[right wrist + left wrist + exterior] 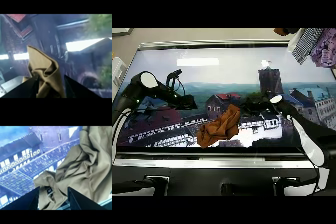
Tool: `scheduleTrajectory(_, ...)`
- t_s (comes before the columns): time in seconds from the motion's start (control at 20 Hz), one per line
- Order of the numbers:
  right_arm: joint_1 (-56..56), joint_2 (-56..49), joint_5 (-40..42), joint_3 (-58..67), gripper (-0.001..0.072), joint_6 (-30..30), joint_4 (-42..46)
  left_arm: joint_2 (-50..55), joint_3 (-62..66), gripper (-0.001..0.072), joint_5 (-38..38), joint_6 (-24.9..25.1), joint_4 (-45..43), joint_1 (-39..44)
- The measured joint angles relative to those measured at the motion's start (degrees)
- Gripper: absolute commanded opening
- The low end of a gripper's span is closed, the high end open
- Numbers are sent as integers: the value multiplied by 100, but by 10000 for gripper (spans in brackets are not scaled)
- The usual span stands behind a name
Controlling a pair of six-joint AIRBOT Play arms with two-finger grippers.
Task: Fold the clothes and pants, and hang the long-sleeved shirts on hangers.
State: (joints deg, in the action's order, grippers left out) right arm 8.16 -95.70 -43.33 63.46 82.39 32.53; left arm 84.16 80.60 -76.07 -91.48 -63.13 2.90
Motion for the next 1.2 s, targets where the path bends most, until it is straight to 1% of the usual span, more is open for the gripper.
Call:
scheduleTrajectory(0.05,44,-59,72,0,380,-11,-44,13,0,414,44,-2,-15,0)
scheduleTrajectory(0.2,129,-170,190,2,189,-13,-136,50,0,414,131,-2,-37,-2)
scheduleTrajectory(0.25,142,-197,219,2,82,-13,-136,55,0,414,155,-2,-39,-2)
scheduleTrajectory(0.3,155,-219,245,-2,33,-13,-127,59,2,414,164,-2,-39,-2)
scheduleTrajectory(0.5,168,-212,216,-2,31,-81,-125,33,-164,415,103,57,-129,-26)
scheduleTrajectory(0.65,164,-48,131,-9,31,-26,162,-136,-896,415,120,295,-140,-249)
scheduleTrajectory(0.75,164,94,-17,-9,31,61,459,-321,-1652,415,302,575,188,-470)
scheduleTrajectory(0.9,164,271,-321,-7,32,170,866,-503,-2686,414,568,1204,951,-656)
scheduleTrajectory(1.0,164,341,-466,-7,32,260,1019,-553,-3161,414,730,1528,1300,-658)
scheduleTrajectory(1.2,164,396,-660,-9,32,376,1154,-581,-3685,414,990,1991,1606,-498)
